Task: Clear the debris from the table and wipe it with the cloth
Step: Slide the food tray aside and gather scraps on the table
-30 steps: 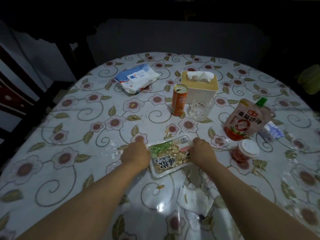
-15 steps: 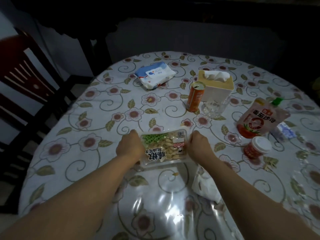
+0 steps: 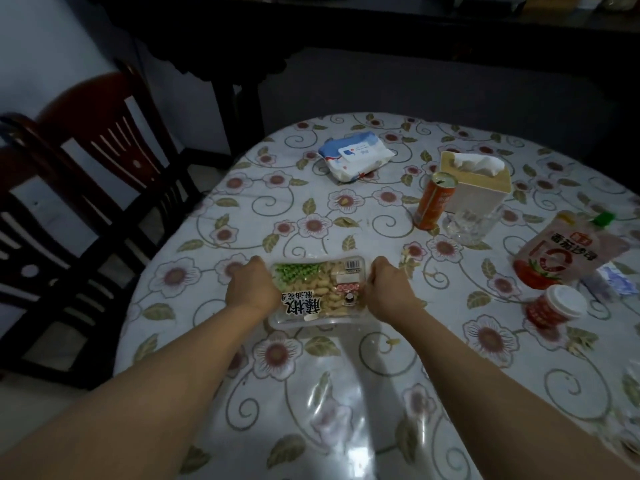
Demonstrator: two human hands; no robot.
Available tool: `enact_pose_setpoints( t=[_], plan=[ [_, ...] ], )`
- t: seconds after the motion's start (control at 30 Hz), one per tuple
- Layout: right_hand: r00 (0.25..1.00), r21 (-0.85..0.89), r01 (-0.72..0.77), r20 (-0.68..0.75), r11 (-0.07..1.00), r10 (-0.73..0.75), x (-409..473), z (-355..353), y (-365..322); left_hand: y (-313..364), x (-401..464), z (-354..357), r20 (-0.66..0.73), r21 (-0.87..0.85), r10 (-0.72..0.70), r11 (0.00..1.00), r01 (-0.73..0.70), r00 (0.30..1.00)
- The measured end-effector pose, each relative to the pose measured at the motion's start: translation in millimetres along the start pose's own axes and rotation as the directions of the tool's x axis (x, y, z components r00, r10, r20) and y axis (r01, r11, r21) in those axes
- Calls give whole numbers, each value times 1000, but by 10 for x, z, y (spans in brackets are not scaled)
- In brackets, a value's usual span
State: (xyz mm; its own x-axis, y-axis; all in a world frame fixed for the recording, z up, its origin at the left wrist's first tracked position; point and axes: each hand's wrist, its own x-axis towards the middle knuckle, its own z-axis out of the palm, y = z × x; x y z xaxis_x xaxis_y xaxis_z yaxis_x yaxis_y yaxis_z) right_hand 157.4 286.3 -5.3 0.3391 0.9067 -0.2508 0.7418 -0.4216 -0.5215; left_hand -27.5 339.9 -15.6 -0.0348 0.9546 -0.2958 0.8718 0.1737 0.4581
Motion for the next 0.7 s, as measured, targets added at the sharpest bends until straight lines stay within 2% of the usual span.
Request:
enact_pose_setpoints(
  t=[0.1, 0.23, 0.37, 0.43, 0.47, 0.53, 0.6, 0.7],
  plan=[
    [1000, 8, -23, 0, 1000, 23, -17, 10, -3, -25, -32, -17, 34, -51, -5, 999, 7, 999],
    [996, 60, -35, -74, 998, 39, -12, 47, 14, -37, -42, 4, 68, -150, -39, 987, 49, 997],
    [989, 91, -7, -145, 996, 20, -50, 73, -41, -62, -17, -4, 29, -178, -74, 981, 78, 997],
    [958, -38, 82, -274, 996, -89, -129, 92, -83, -79, -17, -14, 12, -195, -82, 977, 83, 997],
    [919, -117, 163, -344, 980, -194, -181, 108, -115, -83, -20, -19, 8, -207, -84, 975, 83, 996],
    [829, -218, 346, -384, 913, -406, -270, 178, -174, -84, -24, -20, 2, -213, -82, 974, 81, 997],
    [802, -270, 447, -301, 853, -516, -355, 254, -216, -76, -17, -11, -2, -212, -87, 974, 84, 996],
    [883, -257, 427, -89, 867, -461, -460, 378, -214, -68, -2, -20, -6, -228, -106, 968, 102, 994]
  ],
)
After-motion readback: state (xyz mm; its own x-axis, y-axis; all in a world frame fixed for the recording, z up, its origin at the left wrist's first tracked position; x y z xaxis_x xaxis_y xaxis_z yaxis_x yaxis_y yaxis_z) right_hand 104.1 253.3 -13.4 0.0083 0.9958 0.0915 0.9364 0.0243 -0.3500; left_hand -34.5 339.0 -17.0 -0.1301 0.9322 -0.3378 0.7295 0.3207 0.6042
